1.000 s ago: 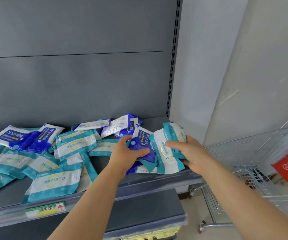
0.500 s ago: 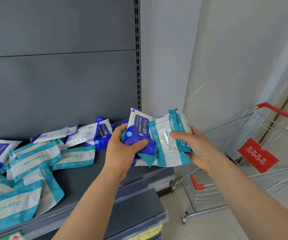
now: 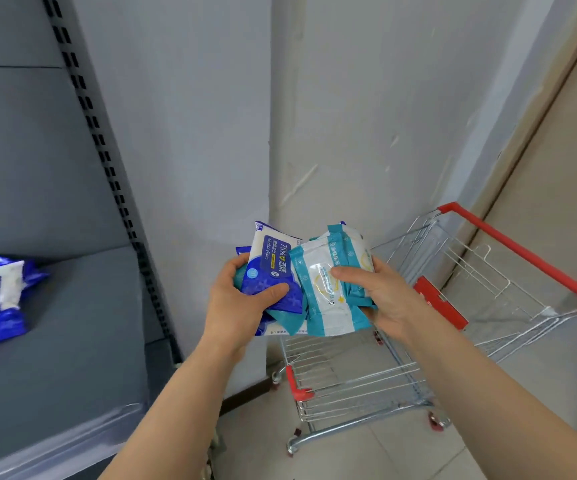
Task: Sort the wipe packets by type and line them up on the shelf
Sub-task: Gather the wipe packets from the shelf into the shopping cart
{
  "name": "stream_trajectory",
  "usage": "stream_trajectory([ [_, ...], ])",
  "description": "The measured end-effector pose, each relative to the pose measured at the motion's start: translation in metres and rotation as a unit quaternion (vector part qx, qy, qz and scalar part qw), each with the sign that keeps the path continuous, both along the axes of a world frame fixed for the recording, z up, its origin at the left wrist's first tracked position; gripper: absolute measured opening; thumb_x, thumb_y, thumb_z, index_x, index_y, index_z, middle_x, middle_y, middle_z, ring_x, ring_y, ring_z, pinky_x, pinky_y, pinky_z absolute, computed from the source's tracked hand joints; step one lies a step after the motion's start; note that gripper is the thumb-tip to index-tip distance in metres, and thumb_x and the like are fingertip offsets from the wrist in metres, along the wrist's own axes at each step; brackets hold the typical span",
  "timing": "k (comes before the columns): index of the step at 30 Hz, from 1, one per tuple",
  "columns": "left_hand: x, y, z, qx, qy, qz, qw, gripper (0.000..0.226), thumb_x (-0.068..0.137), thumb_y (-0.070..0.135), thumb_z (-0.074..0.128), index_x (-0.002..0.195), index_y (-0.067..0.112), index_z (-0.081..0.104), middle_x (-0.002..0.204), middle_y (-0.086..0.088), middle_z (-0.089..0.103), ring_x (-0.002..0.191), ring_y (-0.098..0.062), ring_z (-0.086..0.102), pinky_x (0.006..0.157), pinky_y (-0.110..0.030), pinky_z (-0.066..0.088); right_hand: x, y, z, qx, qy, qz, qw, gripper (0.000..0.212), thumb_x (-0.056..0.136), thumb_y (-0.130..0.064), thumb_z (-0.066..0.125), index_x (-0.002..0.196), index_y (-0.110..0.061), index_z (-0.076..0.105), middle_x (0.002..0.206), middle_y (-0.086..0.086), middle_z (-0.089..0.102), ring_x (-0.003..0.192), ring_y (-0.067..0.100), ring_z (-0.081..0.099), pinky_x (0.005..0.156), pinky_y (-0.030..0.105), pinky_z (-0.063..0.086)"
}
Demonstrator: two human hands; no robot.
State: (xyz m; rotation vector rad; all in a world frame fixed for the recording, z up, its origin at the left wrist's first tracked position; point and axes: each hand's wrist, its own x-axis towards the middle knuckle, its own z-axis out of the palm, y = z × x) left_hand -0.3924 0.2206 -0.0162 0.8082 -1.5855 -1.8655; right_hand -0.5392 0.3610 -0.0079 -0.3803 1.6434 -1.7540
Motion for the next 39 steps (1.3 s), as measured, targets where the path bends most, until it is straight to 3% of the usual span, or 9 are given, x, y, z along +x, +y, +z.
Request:
stream_trajectory([
  [3, -0.052, 0.020, -0.024, 0.026, -0.007, 0.002, 1.000, 0.053, 0.077, 0.010, 0.077, 0.113, 0.034, 0.046, 0.099, 0.013, 0.056, 0.081, -0.011, 0.066, 0.048, -0.019, 0.054, -0.053, 0.018, -0.022, 0.024, -0.015, 0.006, 1.000, 0.044, 0.080, -0.015, 0.074, 0.120, -0.018, 0.056, 0.108, 0.007, 0.072, 0.095, 0.025, 0.071, 0.074, 0.041, 0.059],
  [7, -0.112, 0.028, -0.067, 0.060, -0.044, 0.007, 0.997, 0.056, 0.074, 0.010, 0.080, 0.113, 0.034, 0.048, 0.104, 0.010, 0.060, 0.089, -0.017, 0.069, 0.065, -0.033, 0.061, -0.112, 0.026, -0.062, 0.058, -0.041, 0.008, 0.997, 0.041, 0.080, -0.014, 0.074, 0.117, -0.016, 0.059, 0.106, 0.008, 0.073, 0.096, 0.027, 0.070, 0.082, 0.046, 0.057],
  [12, -0.174, 0.016, -0.129, 0.084, -0.089, 0.017, 0.992, 0.058, 0.070, 0.010, 0.083, 0.112, 0.033, 0.050, 0.104, 0.007, 0.062, 0.090, -0.019, 0.069, 0.074, -0.042, 0.060, -0.178, 0.012, -0.124, 0.099, -0.080, 0.023, 0.992, 0.041, 0.080, -0.012, 0.074, 0.117, -0.016, 0.059, 0.107, 0.007, 0.073, 0.098, 0.025, 0.070, 0.084, 0.043, 0.056],
  [16, -0.221, -0.004, -0.187, 0.109, -0.127, 0.009, 0.986, 0.053, 0.071, 0.014, 0.083, 0.107, 0.037, 0.051, 0.109, 0.000, 0.063, 0.090, -0.021, 0.069, 0.071, -0.041, 0.061, -0.228, -0.006, -0.177, 0.135, -0.101, 0.036, 0.985, 0.042, 0.078, -0.011, 0.075, 0.116, -0.017, 0.058, 0.105, 0.005, 0.073, 0.099, 0.024, 0.069, 0.086, 0.043, 0.055],
  [22, -0.280, -0.028, -0.277, 0.146, -0.183, -0.005, 0.972, 0.057, 0.078, 0.014, 0.078, 0.120, 0.033, 0.046, 0.119, -0.002, 0.059, 0.098, -0.022, 0.067, 0.070, -0.036, 0.060, -0.289, -0.032, -0.267, 0.191, -0.151, 0.049, 0.969, 0.038, 0.078, -0.010, 0.075, 0.113, -0.014, 0.060, 0.101, 0.006, 0.074, 0.094, 0.024, 0.071, 0.082, 0.041, 0.056],
  [26, -0.306, -0.041, -0.341, 0.184, -0.212, -0.002, 0.960, 0.057, 0.079, 0.011, 0.076, 0.122, 0.033, 0.044, 0.114, 0.004, 0.056, 0.097, -0.018, 0.065, 0.067, -0.031, 0.059, -0.319, -0.048, -0.338, 0.218, -0.180, 0.062, 0.957, 0.039, 0.077, -0.010, 0.075, 0.113, -0.012, 0.059, 0.096, 0.004, 0.075, 0.086, 0.020, 0.072, 0.071, 0.034, 0.057],
  [30, -0.321, -0.047, -0.410, 0.199, -0.237, 0.022, 0.951, 0.063, 0.079, 0.007, 0.076, 0.130, 0.026, 0.044, 0.122, -0.004, 0.057, 0.098, -0.021, 0.065, 0.064, -0.030, 0.059, -0.342, -0.061, -0.414, 0.243, -0.198, 0.088, 0.946, 0.037, 0.077, -0.009, 0.076, 0.109, -0.012, 0.059, 0.099, 0.007, 0.074, 0.094, 0.026, 0.071, 0.083, 0.042, 0.056],
  [34, -0.333, -0.051, -0.474, 0.209, -0.255, 0.056, 0.942, 0.062, 0.079, 0.002, 0.075, 0.129, 0.024, 0.045, 0.121, -0.004, 0.055, 0.093, -0.017, 0.064, 0.054, -0.023, 0.056, -0.359, -0.073, -0.487, 0.255, -0.208, 0.116, 0.937, 0.035, 0.077, -0.008, 0.075, 0.108, -0.011, 0.059, 0.104, 0.011, 0.073, 0.094, 0.026, 0.071, 0.085, 0.044, 0.056],
  [39, -0.341, -0.054, -0.547, 0.189, -0.288, 0.081, 0.935, 0.062, 0.075, 0.002, 0.078, 0.122, 0.030, 0.048, 0.117, 0.000, 0.056, 0.098, -0.018, 0.063, 0.069, -0.035, 0.061, -0.371, -0.078, -0.568, 0.280, -0.179, 0.143, 0.932, 0.047, 0.074, -0.014, 0.080, 0.115, -0.008, 0.058, 0.104, 0.008, 0.073, 0.091, 0.024, 0.072, 0.083, 0.044, 0.057],
])
